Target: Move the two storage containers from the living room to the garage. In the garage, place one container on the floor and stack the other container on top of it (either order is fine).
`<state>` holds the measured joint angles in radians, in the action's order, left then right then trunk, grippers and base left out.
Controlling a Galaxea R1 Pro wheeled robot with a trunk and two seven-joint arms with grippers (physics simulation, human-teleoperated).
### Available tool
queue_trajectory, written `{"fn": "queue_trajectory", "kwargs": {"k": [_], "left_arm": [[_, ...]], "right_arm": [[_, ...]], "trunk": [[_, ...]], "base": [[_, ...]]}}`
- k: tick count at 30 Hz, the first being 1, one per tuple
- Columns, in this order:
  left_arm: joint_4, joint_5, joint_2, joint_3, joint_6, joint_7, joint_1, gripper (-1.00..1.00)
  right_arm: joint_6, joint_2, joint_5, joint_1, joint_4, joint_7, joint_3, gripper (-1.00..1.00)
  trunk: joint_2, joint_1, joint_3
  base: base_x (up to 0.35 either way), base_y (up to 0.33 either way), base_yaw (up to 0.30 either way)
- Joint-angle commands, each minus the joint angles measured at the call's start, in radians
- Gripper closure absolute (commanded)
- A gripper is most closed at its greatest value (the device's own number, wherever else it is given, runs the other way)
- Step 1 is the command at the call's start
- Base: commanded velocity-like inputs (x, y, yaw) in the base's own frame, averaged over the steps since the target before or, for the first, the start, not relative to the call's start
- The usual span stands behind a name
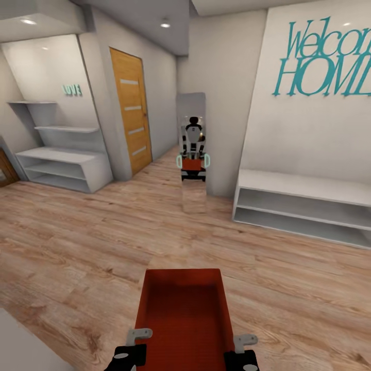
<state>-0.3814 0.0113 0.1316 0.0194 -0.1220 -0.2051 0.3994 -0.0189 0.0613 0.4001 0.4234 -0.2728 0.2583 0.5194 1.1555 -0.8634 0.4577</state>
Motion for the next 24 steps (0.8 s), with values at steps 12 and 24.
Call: {"fn": "queue_trajectory", "kwargs": {"k": [12, 24], "left_arm": [[0.001, -0.01, 0.002, -0.064, -0.005, -0.004, -0.001, 1.0], [0.001, -0.01, 0.001, -0.064, -0.005, -0.004, -0.001, 1.0]], "right_arm": [[-0.004, 0.0, 0.006, 0.001, 0.001, 0.005, 0.006, 1.0], [-0.004, 0.0, 0.006, 0.001, 0.001, 0.006, 0.006, 1.0]], "trunk": [[0.001, -0.001, 0.001], [0.001, -0.001, 0.001]], "base": [[0.322, 0.0, 0.009], [0.322, 0.0, 0.0]]}}
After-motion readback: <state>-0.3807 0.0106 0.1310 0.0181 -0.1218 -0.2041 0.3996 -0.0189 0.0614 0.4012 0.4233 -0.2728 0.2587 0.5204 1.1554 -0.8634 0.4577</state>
